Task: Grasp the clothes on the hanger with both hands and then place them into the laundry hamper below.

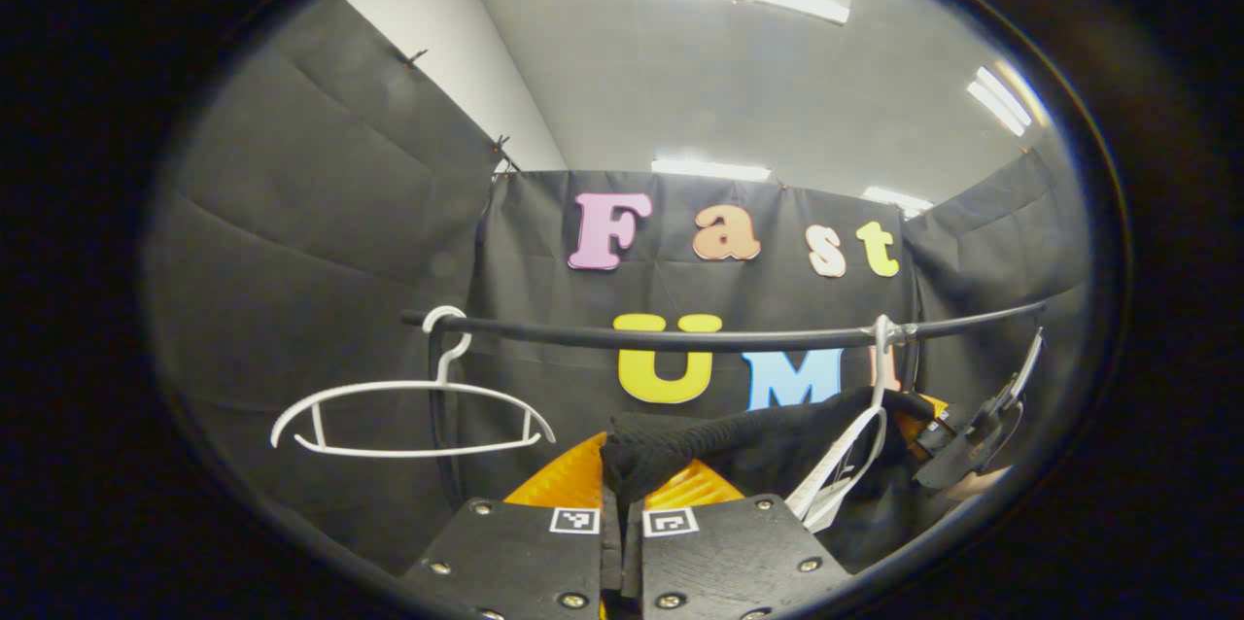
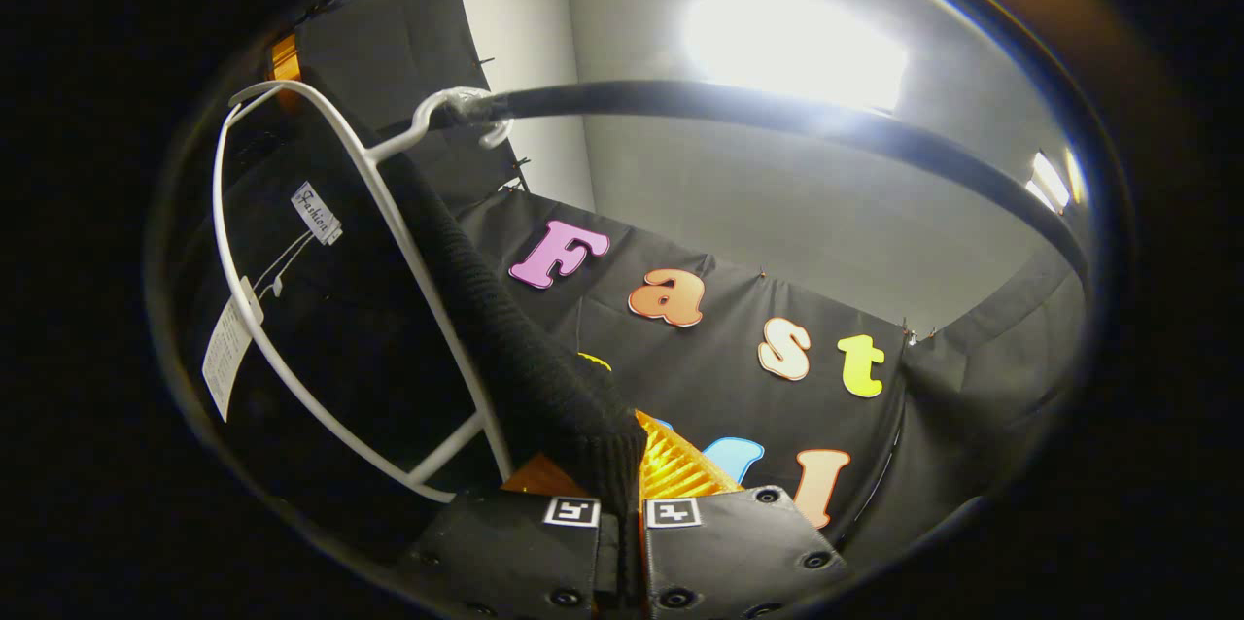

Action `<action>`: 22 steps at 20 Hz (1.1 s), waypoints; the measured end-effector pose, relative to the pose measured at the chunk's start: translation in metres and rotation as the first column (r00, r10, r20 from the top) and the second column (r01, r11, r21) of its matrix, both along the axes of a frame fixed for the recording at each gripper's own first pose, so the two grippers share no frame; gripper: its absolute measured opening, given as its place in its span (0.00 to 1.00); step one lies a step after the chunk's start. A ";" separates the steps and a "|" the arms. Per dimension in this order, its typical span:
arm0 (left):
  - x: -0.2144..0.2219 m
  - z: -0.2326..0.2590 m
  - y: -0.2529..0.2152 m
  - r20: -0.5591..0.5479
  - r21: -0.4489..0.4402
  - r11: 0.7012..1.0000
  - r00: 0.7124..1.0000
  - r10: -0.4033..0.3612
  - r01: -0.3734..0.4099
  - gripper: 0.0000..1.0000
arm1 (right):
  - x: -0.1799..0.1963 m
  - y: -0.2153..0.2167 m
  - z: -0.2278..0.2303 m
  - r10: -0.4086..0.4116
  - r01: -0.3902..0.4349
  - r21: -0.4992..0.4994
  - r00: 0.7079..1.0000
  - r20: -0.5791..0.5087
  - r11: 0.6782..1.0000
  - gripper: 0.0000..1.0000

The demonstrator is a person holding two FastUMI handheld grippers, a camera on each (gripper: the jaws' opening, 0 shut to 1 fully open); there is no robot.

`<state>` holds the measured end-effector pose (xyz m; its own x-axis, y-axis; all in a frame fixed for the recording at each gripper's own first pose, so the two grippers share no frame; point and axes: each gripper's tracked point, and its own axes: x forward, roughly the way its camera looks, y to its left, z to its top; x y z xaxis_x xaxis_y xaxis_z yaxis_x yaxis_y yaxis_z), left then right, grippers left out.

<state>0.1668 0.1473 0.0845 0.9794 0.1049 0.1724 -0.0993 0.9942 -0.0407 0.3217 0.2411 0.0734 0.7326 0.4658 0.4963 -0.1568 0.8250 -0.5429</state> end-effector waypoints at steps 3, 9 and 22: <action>0.028 -0.026 -0.006 -0.038 -0.042 0.998 0.998 -0.044 0.042 0.02 | 0.019 0.003 -0.012 -0.008 0.008 -0.008 1.000 -0.019 1.000 0.04; 0.042 -0.077 0.004 -0.059 -0.187 0.981 0.997 -0.059 0.047 0.02 | 0.029 0.022 -0.055 0.038 -0.044 -0.067 0.995 -0.093 0.997 0.04; 0.026 -0.178 -0.051 -0.188 -0.269 0.963 0.981 -0.037 -0.015 0.02 | 0.044 0.016 -0.125 0.049 -0.062 -0.039 0.961 -0.273 0.997 0.04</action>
